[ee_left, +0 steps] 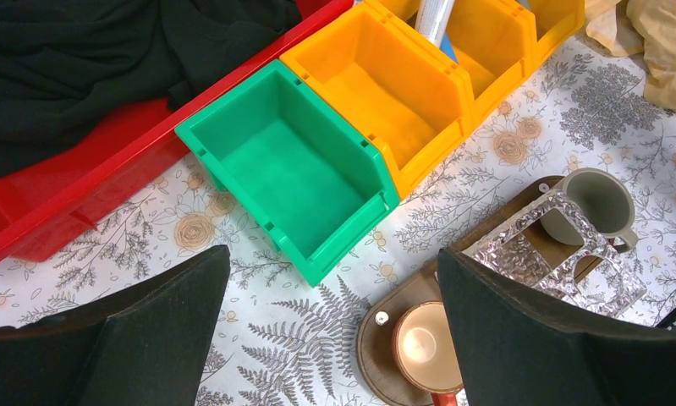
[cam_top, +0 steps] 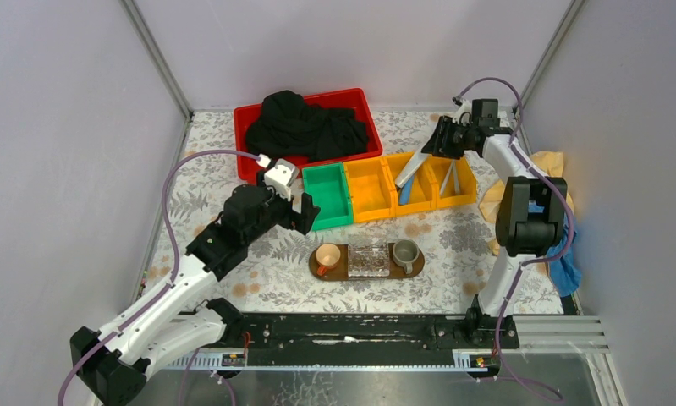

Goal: Prepare toiletry sets of a toothbrush and toothpaste on the tray

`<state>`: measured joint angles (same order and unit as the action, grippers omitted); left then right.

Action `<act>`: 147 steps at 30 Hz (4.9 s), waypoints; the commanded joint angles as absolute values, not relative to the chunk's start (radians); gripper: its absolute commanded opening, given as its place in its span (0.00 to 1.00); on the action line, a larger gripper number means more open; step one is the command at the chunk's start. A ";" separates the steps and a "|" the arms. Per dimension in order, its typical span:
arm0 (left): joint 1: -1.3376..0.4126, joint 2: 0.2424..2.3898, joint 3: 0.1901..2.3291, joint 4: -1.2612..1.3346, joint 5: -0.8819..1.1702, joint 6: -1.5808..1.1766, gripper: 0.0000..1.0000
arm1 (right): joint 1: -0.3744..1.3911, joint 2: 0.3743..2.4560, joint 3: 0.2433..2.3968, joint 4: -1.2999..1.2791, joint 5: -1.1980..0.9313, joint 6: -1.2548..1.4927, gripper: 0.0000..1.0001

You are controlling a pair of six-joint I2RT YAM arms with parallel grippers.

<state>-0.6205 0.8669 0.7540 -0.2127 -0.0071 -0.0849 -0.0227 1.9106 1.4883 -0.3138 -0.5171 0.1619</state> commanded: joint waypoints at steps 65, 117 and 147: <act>-0.609 0.866 0.741 -0.163 -0.052 -0.051 1.00 | 0.059 1.103 1.291 -0.259 -1.189 -0.111 0.00; -0.609 0.882 0.743 -0.169 -0.053 -0.046 1.00 | 0.503 1.258 1.129 -0.367 -0.985 -0.568 0.00; -0.609 0.890 0.744 -0.172 -0.058 -0.042 1.00 | 0.532 1.264 0.963 -0.237 -1.029 -0.657 0.00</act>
